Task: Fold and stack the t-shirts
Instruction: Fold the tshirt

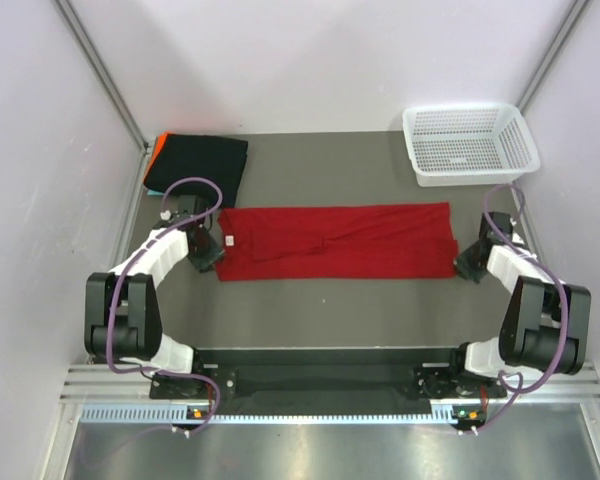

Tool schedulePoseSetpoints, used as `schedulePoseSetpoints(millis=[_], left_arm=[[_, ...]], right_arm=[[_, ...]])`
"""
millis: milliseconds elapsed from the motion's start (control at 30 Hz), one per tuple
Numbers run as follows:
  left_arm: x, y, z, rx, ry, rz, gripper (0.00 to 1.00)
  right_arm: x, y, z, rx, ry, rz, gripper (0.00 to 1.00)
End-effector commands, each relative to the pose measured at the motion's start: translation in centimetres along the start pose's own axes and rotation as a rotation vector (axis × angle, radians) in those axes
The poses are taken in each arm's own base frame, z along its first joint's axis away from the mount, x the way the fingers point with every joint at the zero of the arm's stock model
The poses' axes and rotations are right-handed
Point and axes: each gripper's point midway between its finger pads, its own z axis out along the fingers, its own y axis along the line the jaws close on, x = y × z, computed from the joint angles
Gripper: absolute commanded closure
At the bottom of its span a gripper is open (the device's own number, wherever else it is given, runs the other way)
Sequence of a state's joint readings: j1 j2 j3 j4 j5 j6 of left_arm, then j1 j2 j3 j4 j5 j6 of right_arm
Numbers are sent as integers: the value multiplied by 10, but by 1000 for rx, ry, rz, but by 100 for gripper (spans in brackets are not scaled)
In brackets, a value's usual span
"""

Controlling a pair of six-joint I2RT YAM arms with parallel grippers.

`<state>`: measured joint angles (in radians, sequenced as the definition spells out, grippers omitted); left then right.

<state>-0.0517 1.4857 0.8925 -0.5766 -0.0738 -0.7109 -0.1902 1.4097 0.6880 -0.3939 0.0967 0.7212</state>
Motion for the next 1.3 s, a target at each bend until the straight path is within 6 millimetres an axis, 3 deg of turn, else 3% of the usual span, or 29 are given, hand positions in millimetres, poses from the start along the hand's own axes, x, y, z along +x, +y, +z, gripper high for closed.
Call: schedulePoseSetpoints(millis=[0,133,200,267,333,400,467,600,667,733,800,867,967,1100,1267], left_arm=[[-27,-12,-16,27,-82,11,62],[-42,-35,-46,139,-124,38,62],[-41,-54,-54,247,-116,70,60],[-39,-66,-55,309,-104,90,59],[-32,-81,-56,379,-66,122,58],[-28,-96,-50,412,-62,176,57],[-27,-109,-48,432,-65,233,57],[-39,-122,-31,420,-84,247,58],[-46,-135,-23,439,-73,249,58],[-52,-147,-12,443,-54,243,59],[-51,-151,4,426,-28,244,59],[-57,-161,8,426,-30,241,59],[-58,-170,22,422,-22,244,60],[-59,-177,45,389,-11,244,63],[-68,-181,67,329,-27,229,79]], right_arm=[[-7,-48,1,109,-9,24,100],[-13,-78,-9,146,-22,68,100],[-15,-93,-13,167,-33,104,100],[-14,-94,-18,162,-26,118,100],[-16,-92,-23,158,-31,143,92],[-23,-85,-29,132,-38,149,76],[-27,-79,-36,117,-34,152,73],[-55,-57,-61,32,-111,149,62],[-62,-40,-68,-56,-127,137,59],[-69,-24,-77,-140,-154,110,47],[-70,-13,-82,-180,-163,79,44],[-72,0,-86,-236,-173,56,43],[-70,21,-90,-313,-180,26,43],[-51,55,-90,-387,-151,-47,42],[-32,88,-90,-431,-133,-113,42]])
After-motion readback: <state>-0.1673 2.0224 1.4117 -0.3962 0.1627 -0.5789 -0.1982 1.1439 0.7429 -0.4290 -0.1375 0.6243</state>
